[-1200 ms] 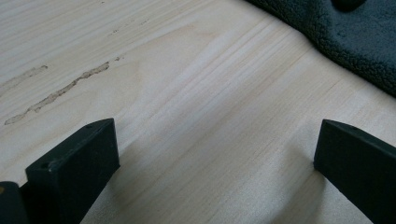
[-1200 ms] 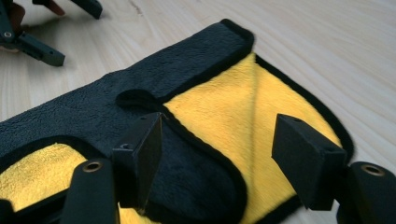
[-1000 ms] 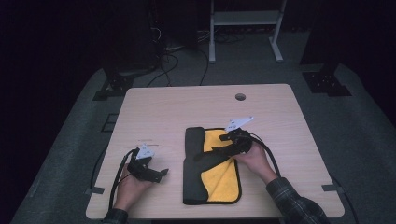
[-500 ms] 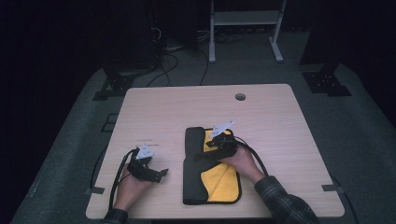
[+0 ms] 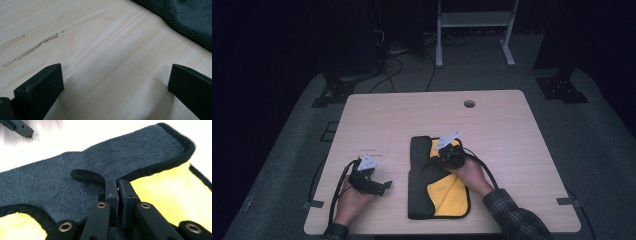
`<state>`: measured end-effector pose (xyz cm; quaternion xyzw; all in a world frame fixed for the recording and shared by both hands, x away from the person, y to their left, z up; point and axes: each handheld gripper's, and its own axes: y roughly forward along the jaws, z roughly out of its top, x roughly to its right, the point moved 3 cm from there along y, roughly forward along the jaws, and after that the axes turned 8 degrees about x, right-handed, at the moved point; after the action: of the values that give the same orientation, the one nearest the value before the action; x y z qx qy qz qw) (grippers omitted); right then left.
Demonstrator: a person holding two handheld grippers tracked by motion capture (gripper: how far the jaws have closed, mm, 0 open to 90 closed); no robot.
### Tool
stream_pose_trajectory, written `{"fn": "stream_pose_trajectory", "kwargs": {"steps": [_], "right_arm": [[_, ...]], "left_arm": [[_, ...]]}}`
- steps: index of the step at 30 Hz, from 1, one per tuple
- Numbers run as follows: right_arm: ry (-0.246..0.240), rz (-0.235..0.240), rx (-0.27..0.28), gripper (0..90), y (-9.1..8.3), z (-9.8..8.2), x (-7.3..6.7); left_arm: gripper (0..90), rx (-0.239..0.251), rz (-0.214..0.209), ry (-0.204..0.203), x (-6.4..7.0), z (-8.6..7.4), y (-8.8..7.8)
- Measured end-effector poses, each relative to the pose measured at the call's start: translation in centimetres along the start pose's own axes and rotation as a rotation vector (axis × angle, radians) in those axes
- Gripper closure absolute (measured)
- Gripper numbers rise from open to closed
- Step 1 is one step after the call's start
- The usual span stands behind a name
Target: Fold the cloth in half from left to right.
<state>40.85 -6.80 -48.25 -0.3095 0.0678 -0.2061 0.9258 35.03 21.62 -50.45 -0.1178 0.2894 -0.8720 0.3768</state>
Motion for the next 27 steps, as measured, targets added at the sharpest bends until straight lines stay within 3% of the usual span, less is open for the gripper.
{"fn": "stream_pose_trajectory", "kwargs": {"steps": [9, 15, 19, 27], "right_arm": [[0.04, -0.044, 0.076, 85.7, -1.7, 0.7, 0.9], [0.082, -0.102, 0.128, 85.6, -3.2, 1.0, 2.6], [0.14, -0.143, 0.168, 85.6, -4.3, 1.1, 4.4], [0.224, -0.216, 0.173, 85.2, -4.8, -0.2, 6.9]], "left_arm": [[0.0, 0.0, -0.001, 0.0, 0.0, 0.0, 0.0], [0.0, 0.0, 0.0, 0.003, 0.0, 0.0, 0.0], [0.0, 0.0, 0.0, 0.003, 0.0, 0.0, 0.0], [0.0, 0.0, -0.001, 0.0, 0.0, 0.0, 0.0]]}}
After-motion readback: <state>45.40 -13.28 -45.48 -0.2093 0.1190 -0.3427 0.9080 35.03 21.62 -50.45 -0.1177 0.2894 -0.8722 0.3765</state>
